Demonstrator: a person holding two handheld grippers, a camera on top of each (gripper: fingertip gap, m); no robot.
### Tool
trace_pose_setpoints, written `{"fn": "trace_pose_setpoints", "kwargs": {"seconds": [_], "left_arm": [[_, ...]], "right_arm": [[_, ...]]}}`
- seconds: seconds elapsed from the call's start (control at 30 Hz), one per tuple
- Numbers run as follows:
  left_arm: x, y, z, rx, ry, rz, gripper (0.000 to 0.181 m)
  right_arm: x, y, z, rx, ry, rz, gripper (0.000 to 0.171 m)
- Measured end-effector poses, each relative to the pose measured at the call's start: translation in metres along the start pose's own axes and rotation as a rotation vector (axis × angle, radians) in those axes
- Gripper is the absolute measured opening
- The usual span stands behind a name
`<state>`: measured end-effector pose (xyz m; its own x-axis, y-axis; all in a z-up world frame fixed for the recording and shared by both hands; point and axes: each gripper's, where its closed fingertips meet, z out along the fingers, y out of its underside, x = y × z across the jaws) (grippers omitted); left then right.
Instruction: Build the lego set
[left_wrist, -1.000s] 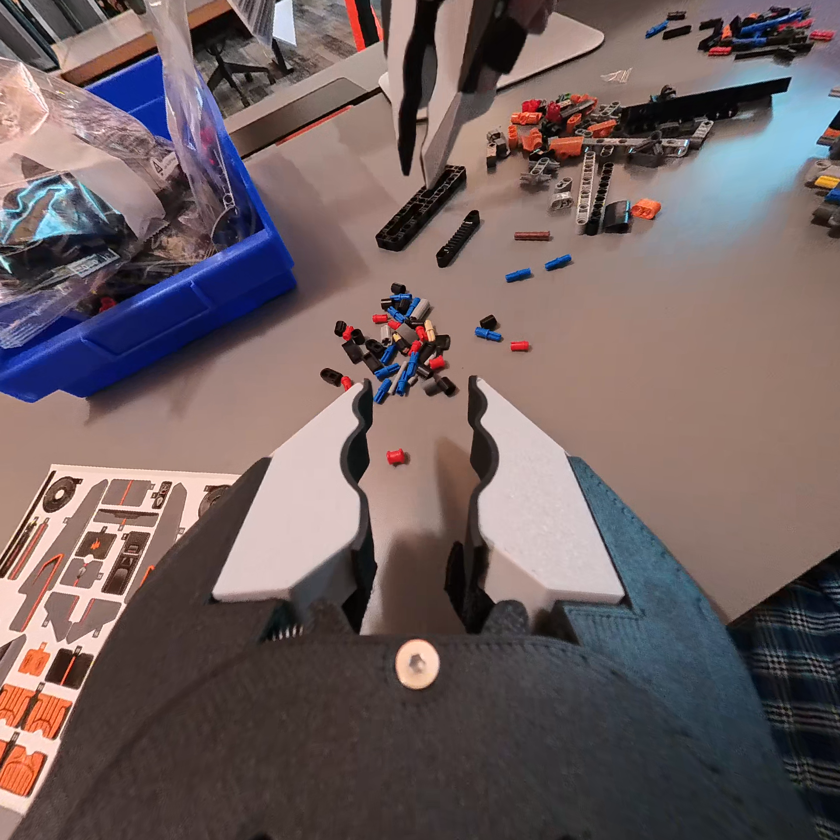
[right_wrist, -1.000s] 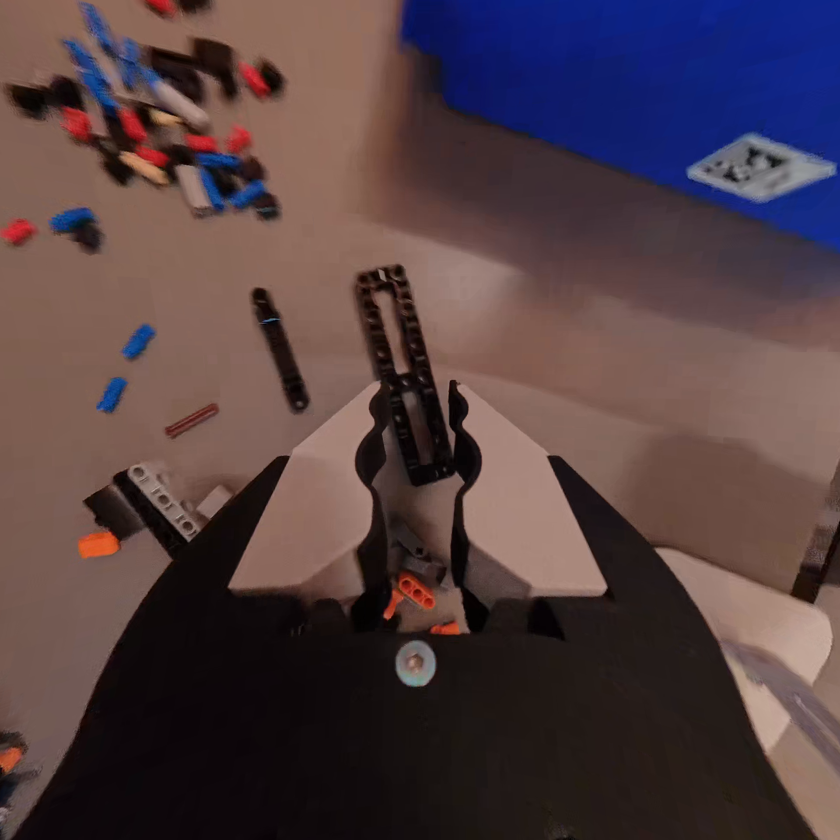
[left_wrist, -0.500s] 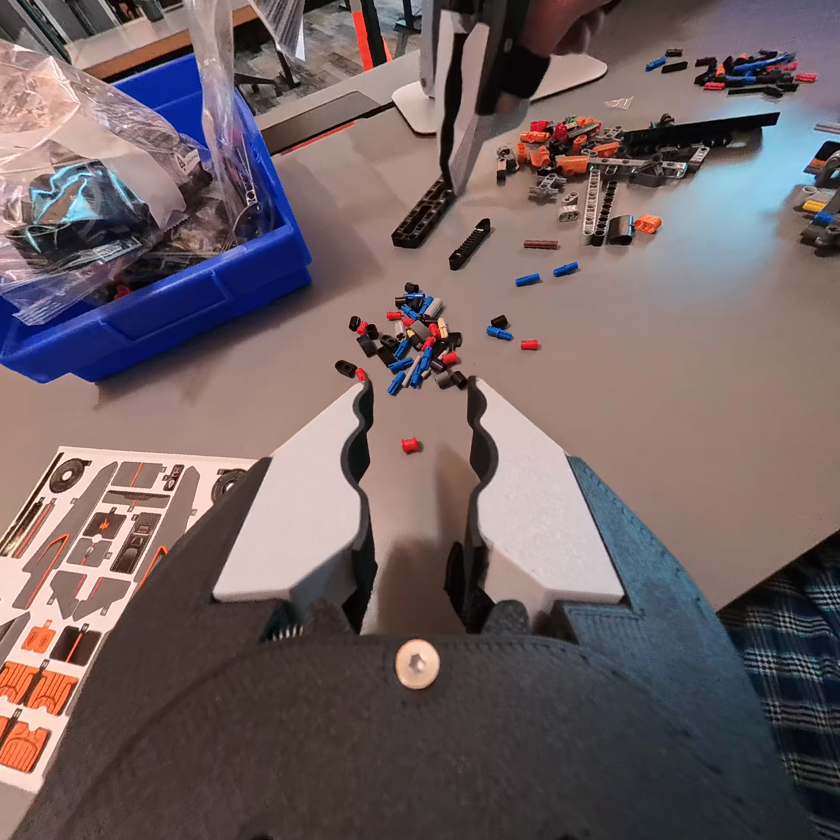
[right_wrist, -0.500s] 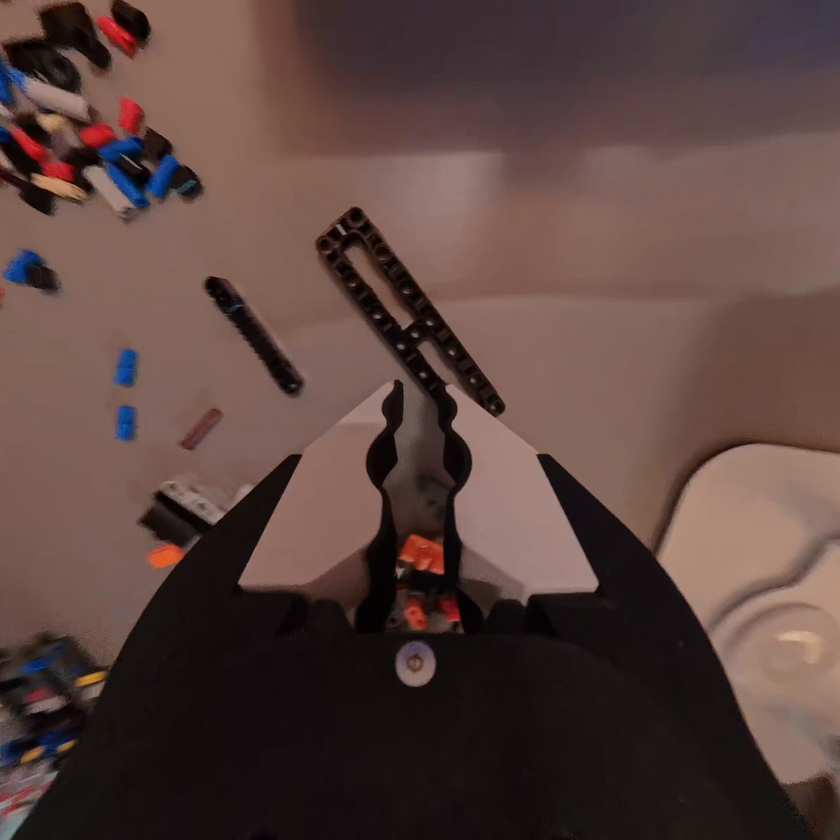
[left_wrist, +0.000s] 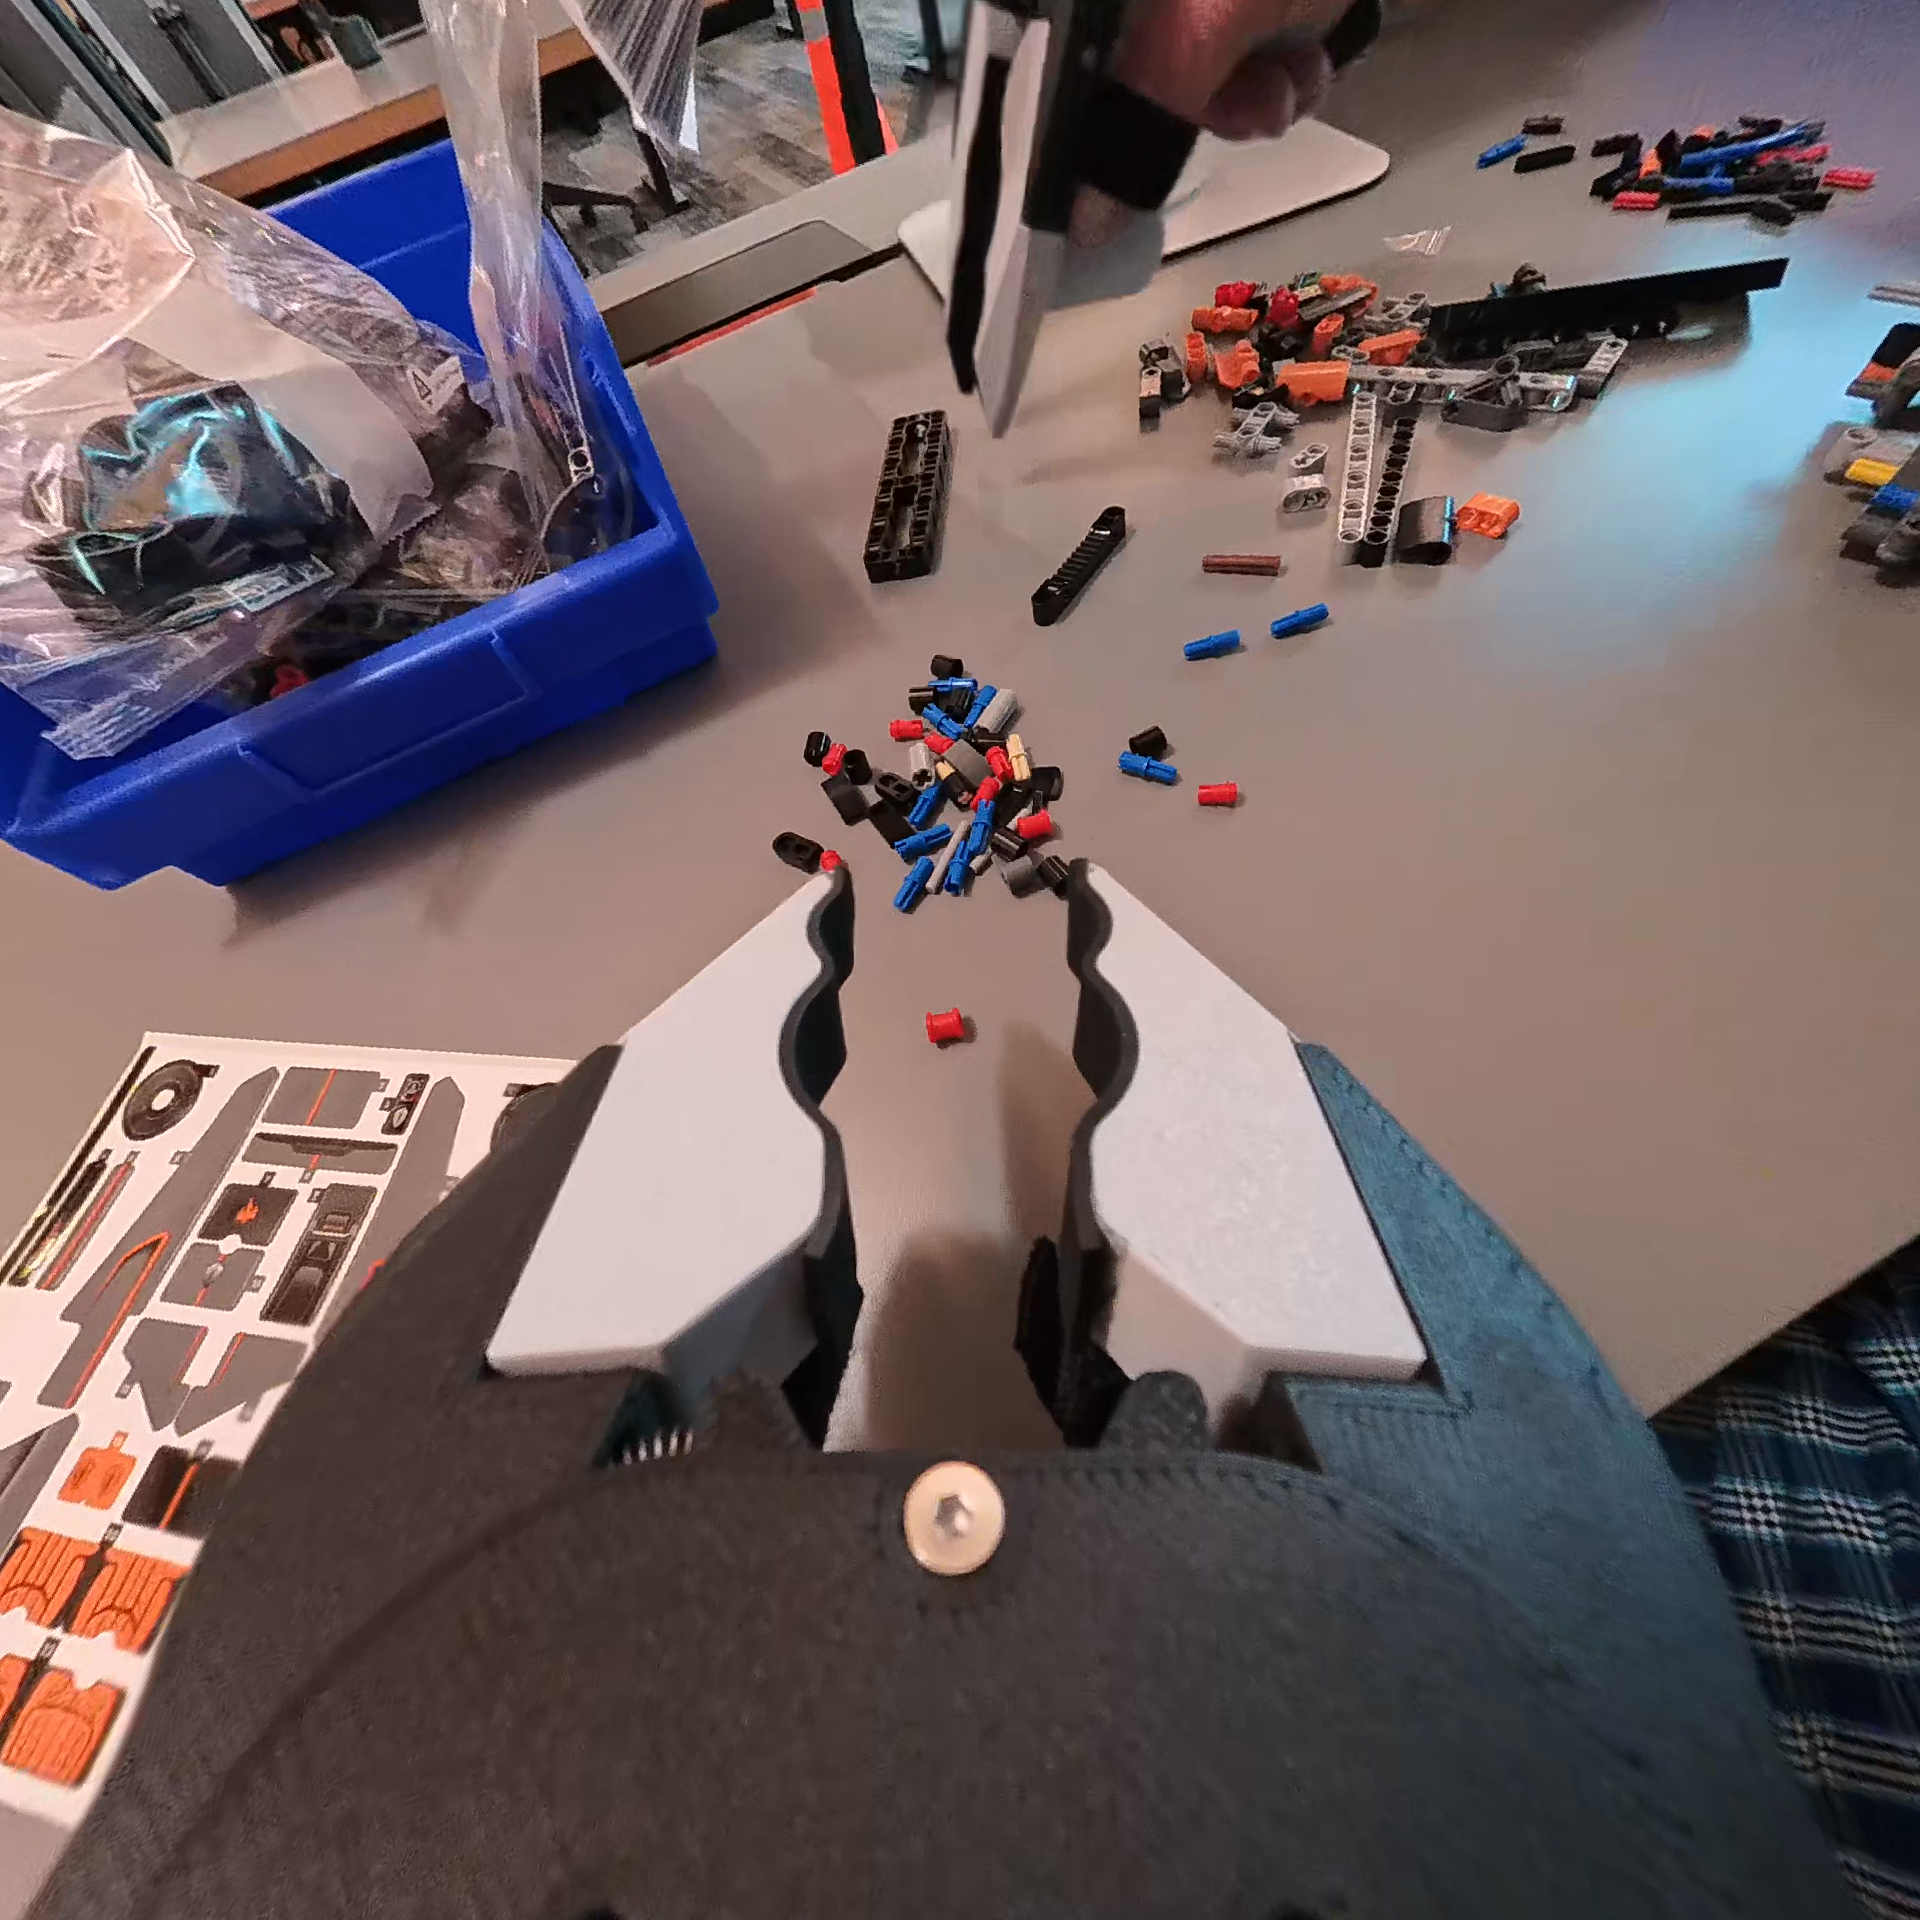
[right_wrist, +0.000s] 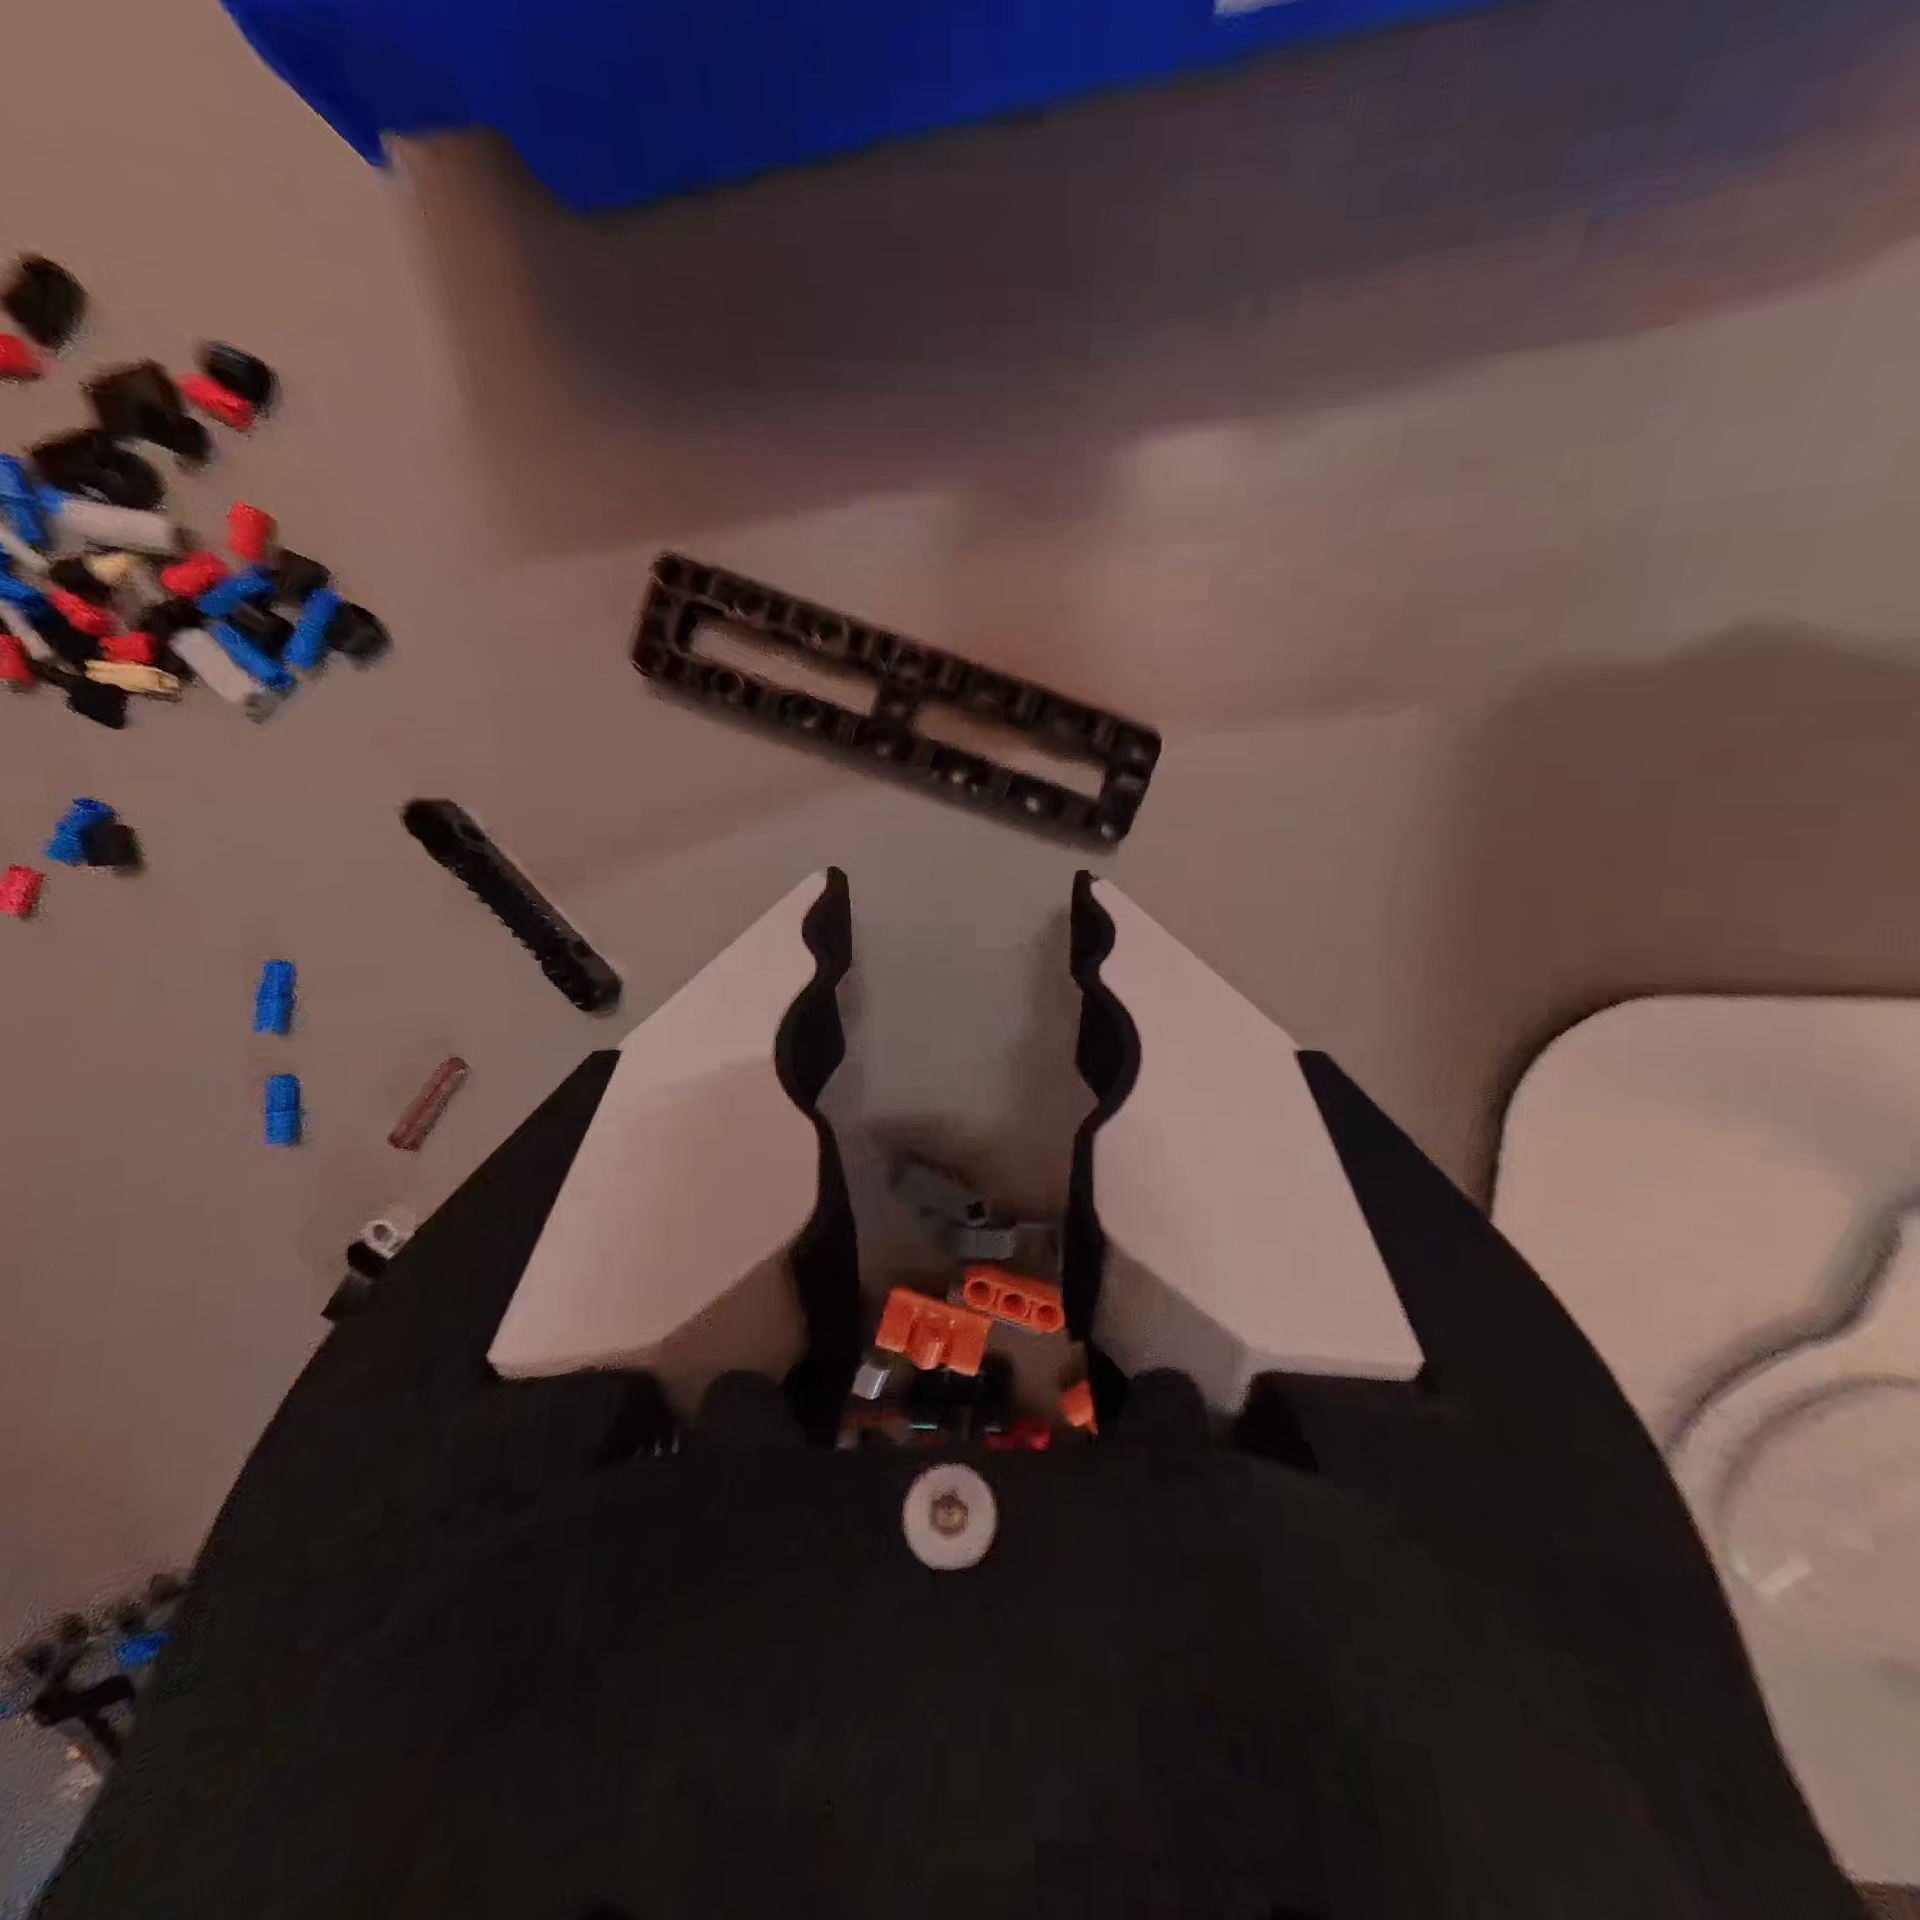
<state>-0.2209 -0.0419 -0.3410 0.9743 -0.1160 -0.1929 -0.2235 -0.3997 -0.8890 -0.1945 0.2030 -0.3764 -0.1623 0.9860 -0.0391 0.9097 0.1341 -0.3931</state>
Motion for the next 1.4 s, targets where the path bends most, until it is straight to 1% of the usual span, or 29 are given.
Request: {"fn": "trace_pose_setpoints", "kwargs": {"seconds": [0.03,0.1,0.23,0.3,0.37,0.4,0.43,0.47,0.53,0.63,0.7,0.83,0.9,1.03,1.1,1.23,1.4], "left_arm": [[0.0,0.001,0.0,-0.005,0.001,0.001,0.039],[0.0,0.0,0.0,0.001,0.0,0.004,0.039],[-0.001,0.002,-0.002,-0.006,-0.007,0.006,0.039],[-0.001,0.001,-0.002,-0.006,-0.008,0.011,0.039],[-0.001,0.002,-0.002,-0.01,-0.011,0.021,0.039],[-0.002,0.002,-0.003,-0.011,-0.014,0.023,0.039],[-0.002,0.003,-0.003,-0.009,-0.013,0.019,0.039],[-0.002,0.003,-0.003,-0.008,-0.009,0.012,0.039],[-0.003,0.003,-0.002,-0.008,-0.005,0.003,0.039],[-0.002,0.003,-0.001,-0.007,-0.001,0.002,0.039],[-0.002,0.002,-0.001,-0.005,-0.005,0.009,0.039],[0.002,0.002,-0.001,-0.009,-0.003,0.014,0.039],[0.003,0.002,0.0,-0.015,-0.003,0.022,0.039],[0.005,0.003,0.002,-0.027,-0.008,0.039,0.039],[0.006,0.004,0.002,-0.029,-0.008,0.039,0.039],[0.006,0.004,0.003,-0.033,-0.007,0.043,0.039],[0.003,0.003,0.002,-0.026,-0.01,0.036,0.038]], "right_arm": [[0.001,0.006,0.005,-0.014,0.011,0.007,0.041],[0.005,0.006,0.014,-0.003,0.032,-0.022,0.031],[0.01,-0.012,0.022,0.05,0.018,-0.069,0.023],[0.013,-0.021,0.026,0.061,0.01,-0.105,0.025],[0.014,-0.023,0.02,0.049,0.013,-0.13,0.028],[0.007,-0.024,0.01,0.074,-0.004,-0.164,0.025],[-0.009,-0.021,-0.002,0.083,-0.064,-0.224,0.018],[-0.022,-0.012,-0.013,0.076,-0.098,-0.278,0.017],[-0.057,0.013,-0.035,0.061,-0.202,-0.39,0.009],[-0.096,0.053,-0.052,0.024,-0.293,-0.504,0.005],[-0.103,0.077,-0.053,-0.022,-0.264,-0.555,0.007],[-0.102,0.105,-0.043,-0.083,-0.202,-0.591,0.017],[-0.101,0.109,-0.038,-0.09,-0.186,-0.589,0.021],[-0.098,0.108,-0.03,-0.077,-0.144,-0.611,0.024],[-0.097,0.108,-0.028,-0.077,-0.147,-0.608,0.021],[-0.095,0.109,-0.024,-0.077,-0.159,-0.598,0.022],[-0.1,0.109,-0.028,-0.056,-0.21,-0.596,0.014]]}}
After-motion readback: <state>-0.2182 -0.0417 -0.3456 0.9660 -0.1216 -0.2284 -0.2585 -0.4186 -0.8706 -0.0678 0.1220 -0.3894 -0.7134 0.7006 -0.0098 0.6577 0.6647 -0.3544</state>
